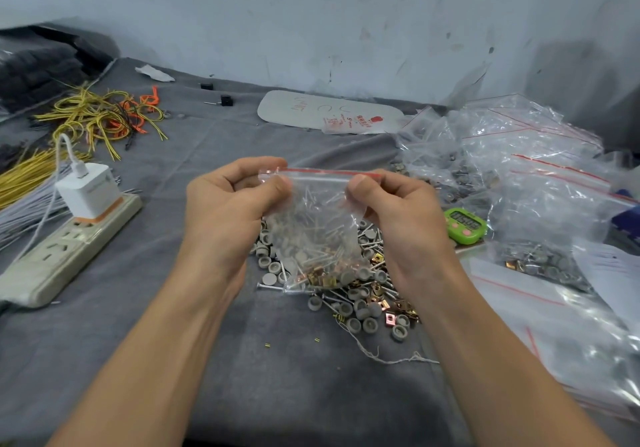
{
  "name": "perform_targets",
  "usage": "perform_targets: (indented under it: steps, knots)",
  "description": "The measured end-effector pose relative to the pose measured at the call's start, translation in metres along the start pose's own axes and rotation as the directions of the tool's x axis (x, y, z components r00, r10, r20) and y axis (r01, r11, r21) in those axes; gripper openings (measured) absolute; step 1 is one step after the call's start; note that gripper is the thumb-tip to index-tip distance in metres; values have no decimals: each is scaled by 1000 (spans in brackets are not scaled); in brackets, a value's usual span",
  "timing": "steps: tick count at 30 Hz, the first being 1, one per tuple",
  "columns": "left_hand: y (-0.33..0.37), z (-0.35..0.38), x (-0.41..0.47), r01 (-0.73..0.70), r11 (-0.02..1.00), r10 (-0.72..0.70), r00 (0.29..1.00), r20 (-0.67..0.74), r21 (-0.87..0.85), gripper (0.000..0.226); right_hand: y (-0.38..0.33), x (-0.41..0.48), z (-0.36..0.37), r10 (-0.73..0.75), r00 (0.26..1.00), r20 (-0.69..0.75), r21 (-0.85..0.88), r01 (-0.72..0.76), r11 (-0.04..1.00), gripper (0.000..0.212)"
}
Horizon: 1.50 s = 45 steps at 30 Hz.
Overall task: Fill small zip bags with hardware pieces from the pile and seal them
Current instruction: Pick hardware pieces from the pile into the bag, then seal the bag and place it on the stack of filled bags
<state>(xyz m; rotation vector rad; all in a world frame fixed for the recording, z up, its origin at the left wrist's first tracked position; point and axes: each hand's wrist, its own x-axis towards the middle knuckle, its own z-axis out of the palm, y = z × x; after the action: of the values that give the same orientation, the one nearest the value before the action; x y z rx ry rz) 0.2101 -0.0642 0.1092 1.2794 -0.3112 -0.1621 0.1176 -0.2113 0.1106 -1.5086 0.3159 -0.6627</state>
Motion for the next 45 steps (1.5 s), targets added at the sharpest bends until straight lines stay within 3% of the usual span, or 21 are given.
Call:
perform_targets:
  steps: [9,17,23,28,32,38,45]
  knots:
    - [1,16,-6,-22,999,22,1000,6,-33,31,3,-6,-7,-28,1000,-7,-39,28,999,18]
    - [5,27,-13,30,999,-34,984,173,25,35,1,-8,-6,-47,999,-21,17,47,999,21]
    - [7,34,-17,41,998,-47,987,157,41,33,-2,-13,-5,-37,999,-30,49,39,998,23]
    - [8,37,-21,47,998,-52,988,143,32,33,-1,-20,-1,-23,1000,10,181,20,983,20]
    - [9,36,-20,63,996,-72,984,160,60,27,1,-19,1,27,999,-30,204,-20,979,24]
    - [6,35,-18,46,993,-49,998,26,109,30,3,-18,6,75,997,-4,198,-73,978,23]
    - [10,36,-21,71,993,-77,995,63,89,31,2,-18,-3,63,997,-48,204,-52,978,29]
